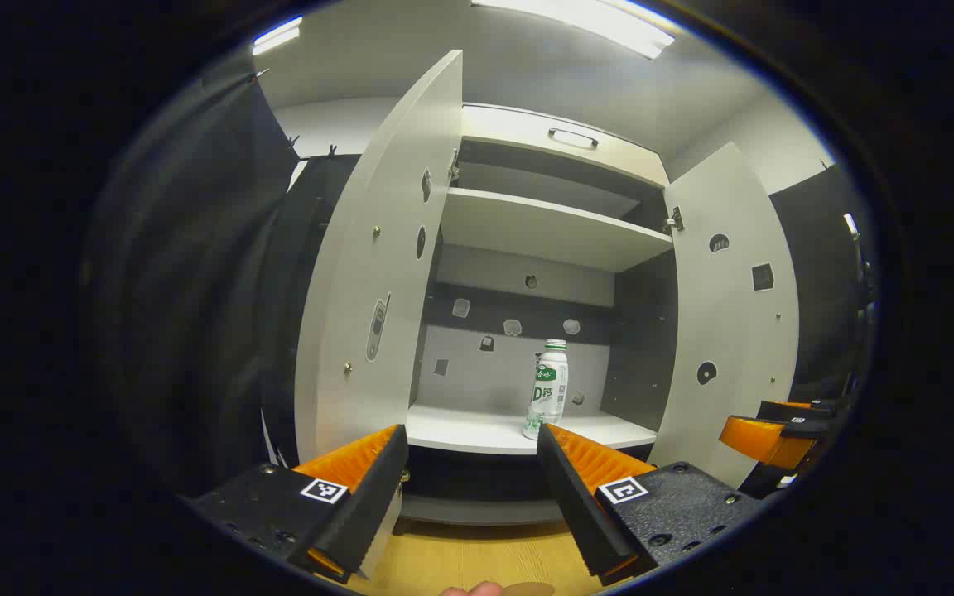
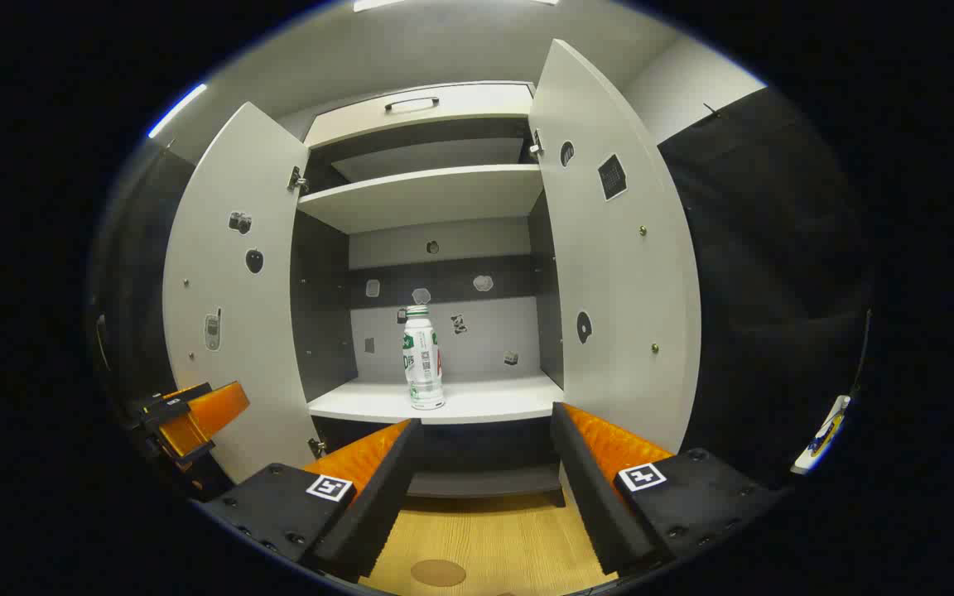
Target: Grasp the bottle in the cabinet with the left hand and place it on the coaster, then close the right door with the right hand and the left door with the left hand.
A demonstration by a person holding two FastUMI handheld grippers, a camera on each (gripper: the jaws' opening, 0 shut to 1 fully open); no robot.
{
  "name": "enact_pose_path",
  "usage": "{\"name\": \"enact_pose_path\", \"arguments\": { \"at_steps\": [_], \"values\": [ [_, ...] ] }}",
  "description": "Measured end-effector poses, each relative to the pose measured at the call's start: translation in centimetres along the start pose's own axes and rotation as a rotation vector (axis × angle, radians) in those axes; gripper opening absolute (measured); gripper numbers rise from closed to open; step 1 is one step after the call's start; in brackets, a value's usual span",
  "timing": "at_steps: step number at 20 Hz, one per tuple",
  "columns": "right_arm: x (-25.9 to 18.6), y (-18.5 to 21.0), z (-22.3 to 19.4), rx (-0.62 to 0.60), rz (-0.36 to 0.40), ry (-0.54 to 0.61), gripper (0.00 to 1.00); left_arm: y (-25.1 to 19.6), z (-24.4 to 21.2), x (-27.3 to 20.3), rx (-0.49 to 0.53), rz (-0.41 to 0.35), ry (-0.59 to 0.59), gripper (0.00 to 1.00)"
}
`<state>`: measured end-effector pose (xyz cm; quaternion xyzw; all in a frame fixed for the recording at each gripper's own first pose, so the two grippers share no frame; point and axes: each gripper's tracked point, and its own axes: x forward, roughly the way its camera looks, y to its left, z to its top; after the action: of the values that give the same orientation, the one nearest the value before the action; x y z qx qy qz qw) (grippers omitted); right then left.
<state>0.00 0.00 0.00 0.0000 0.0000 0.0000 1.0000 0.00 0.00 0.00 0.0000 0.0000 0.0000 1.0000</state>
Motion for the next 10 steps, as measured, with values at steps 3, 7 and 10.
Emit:
{"name": "enact_pose_path", "arguments": {
  "at_steps": [3, 7, 10],
  "values": [
    [0.1, -0.1, 0.0, -0.004, -0.01, -0.006, 1.0, 0.0, -0.1, 0.2, 0.007, -0.005, 0.002, 0.95],
    [0.2, 0.6, -0.1, -0.005, 0.006, -0.002, 1.0, 0.1, -0.3, 0.0, 0.003, 0.001, 0.008, 0.95],
    [0.2, 0.9, -0.3, -0.009, 0.021, 0.005, 1.0, 0.3, -0.4, -0.1, -0.006, 0.01, 0.011, 0.95]
  ]
}}
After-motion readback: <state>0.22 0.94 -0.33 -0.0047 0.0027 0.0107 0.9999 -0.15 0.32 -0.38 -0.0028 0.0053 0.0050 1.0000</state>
